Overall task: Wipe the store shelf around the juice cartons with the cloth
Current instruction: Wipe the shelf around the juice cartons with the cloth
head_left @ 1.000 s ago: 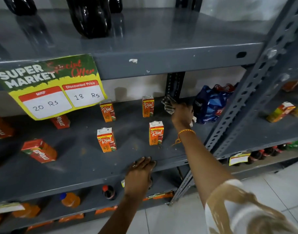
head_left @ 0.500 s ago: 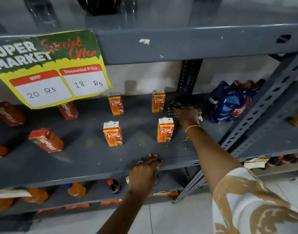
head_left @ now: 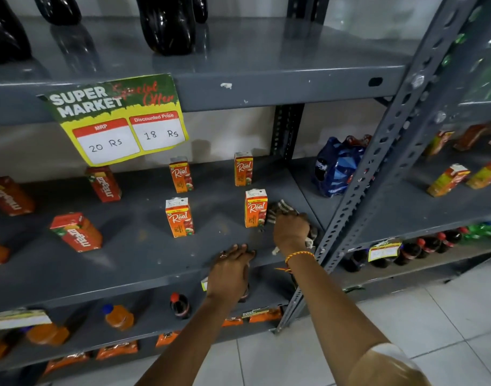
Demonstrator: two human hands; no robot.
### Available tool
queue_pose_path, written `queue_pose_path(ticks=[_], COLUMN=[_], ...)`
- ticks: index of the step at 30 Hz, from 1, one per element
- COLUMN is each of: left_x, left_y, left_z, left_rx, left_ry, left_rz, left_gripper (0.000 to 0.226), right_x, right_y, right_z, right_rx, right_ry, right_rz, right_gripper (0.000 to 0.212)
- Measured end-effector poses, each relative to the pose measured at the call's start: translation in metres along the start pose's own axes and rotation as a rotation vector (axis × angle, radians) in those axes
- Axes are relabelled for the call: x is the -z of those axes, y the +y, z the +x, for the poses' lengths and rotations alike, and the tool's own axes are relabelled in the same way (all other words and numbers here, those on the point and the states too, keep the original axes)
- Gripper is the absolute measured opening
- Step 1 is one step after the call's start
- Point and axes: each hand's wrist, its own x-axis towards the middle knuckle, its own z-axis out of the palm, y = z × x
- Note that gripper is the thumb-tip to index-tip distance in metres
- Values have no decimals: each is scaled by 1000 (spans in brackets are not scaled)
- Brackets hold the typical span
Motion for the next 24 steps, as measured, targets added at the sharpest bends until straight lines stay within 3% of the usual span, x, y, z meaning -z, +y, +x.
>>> queue_pose_path(ticks=[11, 16, 24], left_x=[2, 9, 16], left_y=[-2, -6, -11], left_z=[-5, -12, -21], left_rx=[16, 93, 112], left_ry=[-27, 52, 82], left_rz=[-5, -15, 21], left_gripper=[49, 45, 50], right_x=[-7, -9, 0], right_y=[-9, -11, -13], right_z=[-53, -74, -111], right_rx=[-17, 53, 216], right_ry=[-35, -14, -50], right_rz=[135, 198, 221], right_gripper=[46, 57, 47])
